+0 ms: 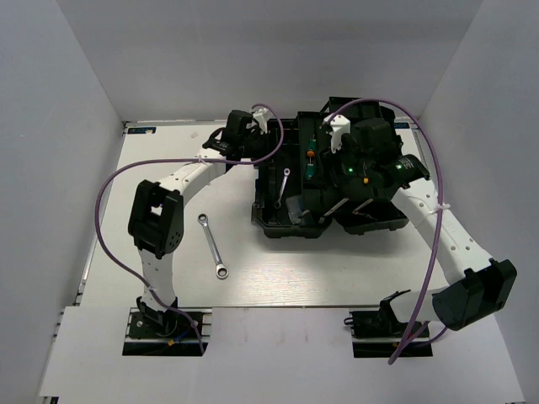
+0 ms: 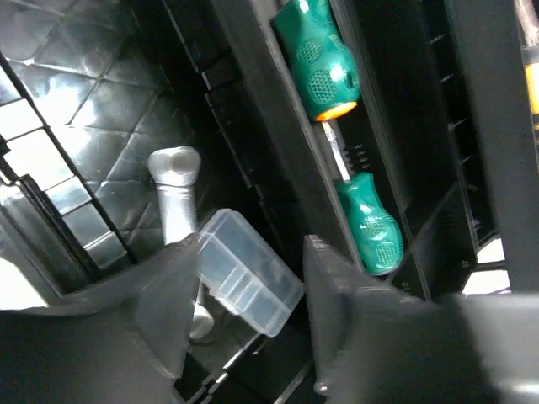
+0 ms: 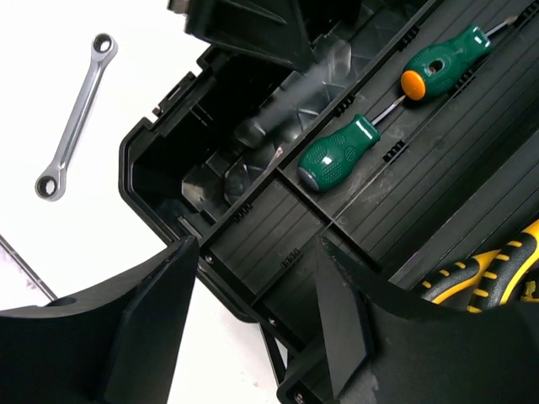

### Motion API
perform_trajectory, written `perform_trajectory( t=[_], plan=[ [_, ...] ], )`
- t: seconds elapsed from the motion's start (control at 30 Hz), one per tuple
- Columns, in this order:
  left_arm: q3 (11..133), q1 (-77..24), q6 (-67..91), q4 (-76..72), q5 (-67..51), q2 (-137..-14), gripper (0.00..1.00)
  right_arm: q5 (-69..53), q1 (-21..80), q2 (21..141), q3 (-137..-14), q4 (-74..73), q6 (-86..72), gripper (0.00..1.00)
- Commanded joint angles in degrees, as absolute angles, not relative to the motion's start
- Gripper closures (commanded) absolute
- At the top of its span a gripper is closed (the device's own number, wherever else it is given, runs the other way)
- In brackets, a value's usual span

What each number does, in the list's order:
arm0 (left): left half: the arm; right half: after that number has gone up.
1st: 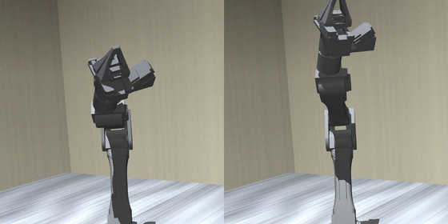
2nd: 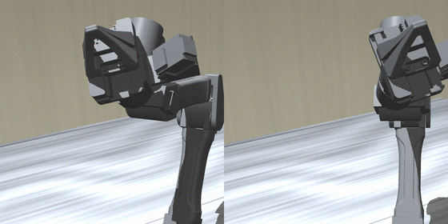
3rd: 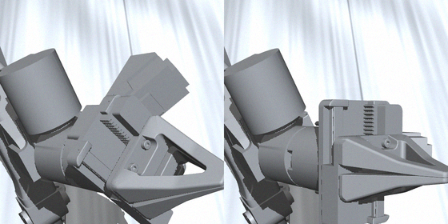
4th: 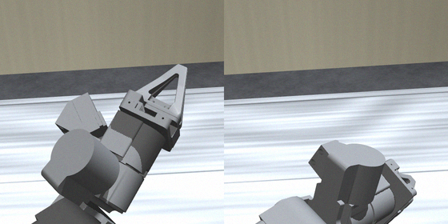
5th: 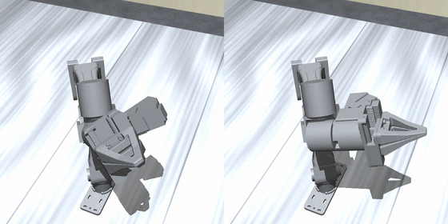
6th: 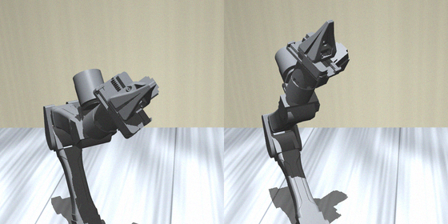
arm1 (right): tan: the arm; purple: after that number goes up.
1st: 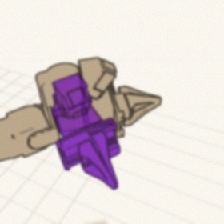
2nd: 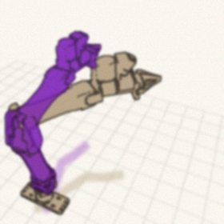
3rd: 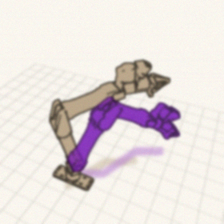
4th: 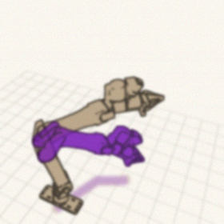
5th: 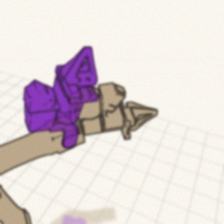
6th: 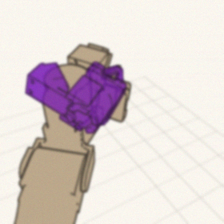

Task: Sort the tools into containers

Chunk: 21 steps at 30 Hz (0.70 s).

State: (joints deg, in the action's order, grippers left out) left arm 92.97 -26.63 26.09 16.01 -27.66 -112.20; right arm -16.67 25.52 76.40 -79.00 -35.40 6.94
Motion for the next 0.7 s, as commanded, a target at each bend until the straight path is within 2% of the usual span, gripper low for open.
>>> perform_trajectory(
  t=[0.0,0.03,0.07,0.27,0.37,0.43,0.5,0.53,0.6,0.63,0.67],
  plan=[
    [97.2,-26.8,26.9,15.5,-27.9,-111.3,0.32,-17.4,25.4,76.6,-82.1,-36.3,8.5,0.36],
    [97.2,-26.8,26.3,16.3,-26.8,-111.3,0.31,-18.5,25.6,76.6,-82.2,-36.3,8.7,0.36],
    [98.0,-26.8,26.3,16.3,-26.3,-110.6,0.25,-19.0,25.5,76.9,-82.4,-36.5,8.8,0.36],
    [96.2,-25.6,23.3,18.4,-18.9,-99.8,0.23,-25.5,27.7,82.3,-87.2,-40.6,9.9,0.36],
    [84.0,-25.6,21.6,18.9,-5.7,-85.3,0.12,-25.6,31.8,88.4,-92.2,-42.4,10.9,0.37],
    [78.2,-25.6,22.9,21.5,11.8,-72.8,0.08,-25.1,35.0,93.8,-95.0,-42.8,11.1,0.37],
    [69.7,-25.6,32.7,31.3,32.4,-64.5,0.03,-23.0,39.6,96.8,-98.1,-43.4,10.7,0.38],
    [63.6,-25.6,37.5,35.6,37.5,-56.0,0.01,-21.1,42.2,101.0,-101.0,-43.1,9.9,0.38],
    [58.0,-25.6,39.0,37.5,44.7,-47.9,0.01,-16.8,46.0,104.3,-102.8,-43.2,8.4,0.38],
    [53.7,-25.6,38.2,38.1,45.4,-41.3,0.01,-14.7,48.1,107.2,-105.9,-42.8,6.3,0.38],
    [52.3,-25.6,38.1,38.8,45.4,-41.2,0.01,-14.7,49.9,110.4,-107.1,-43.2,6.3,0.38]
  ],
)
